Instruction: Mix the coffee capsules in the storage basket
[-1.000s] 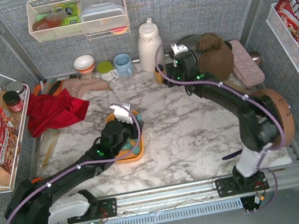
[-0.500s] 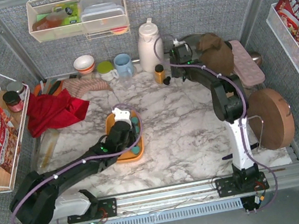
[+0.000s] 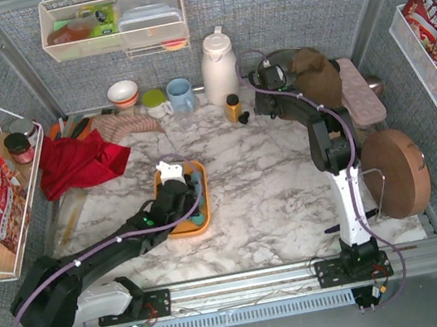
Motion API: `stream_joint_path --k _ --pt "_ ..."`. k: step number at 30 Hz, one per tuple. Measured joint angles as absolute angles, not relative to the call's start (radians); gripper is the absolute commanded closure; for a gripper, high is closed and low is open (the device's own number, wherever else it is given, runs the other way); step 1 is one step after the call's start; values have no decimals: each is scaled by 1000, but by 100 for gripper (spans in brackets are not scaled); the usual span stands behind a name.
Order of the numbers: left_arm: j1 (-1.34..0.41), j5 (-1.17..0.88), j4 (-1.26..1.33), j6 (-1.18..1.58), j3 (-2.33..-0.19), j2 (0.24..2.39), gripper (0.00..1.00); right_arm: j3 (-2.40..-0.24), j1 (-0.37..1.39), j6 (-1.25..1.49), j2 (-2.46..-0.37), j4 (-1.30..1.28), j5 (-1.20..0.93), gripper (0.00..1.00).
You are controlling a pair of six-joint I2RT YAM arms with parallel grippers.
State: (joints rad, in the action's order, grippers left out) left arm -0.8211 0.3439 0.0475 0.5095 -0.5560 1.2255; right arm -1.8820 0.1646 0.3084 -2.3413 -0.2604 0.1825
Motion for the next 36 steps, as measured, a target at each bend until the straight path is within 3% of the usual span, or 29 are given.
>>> stream_joint_path --k 15,24,31,36 --pt "-820 390 62 533 -518 1065 24 -1797 167 263 -2315 -160 273 44" --pt "-820 389 81 530 -501 1025 24 -1853 168 178 -2355 -129 182 45" --pt "-820 381 81 523 -501 1026 24 -1891 153 116 -2372 -85 106 61" --pt "-820 368 99 520 -499 1036 25 -1891 148 80 -2372 -70 104 65"
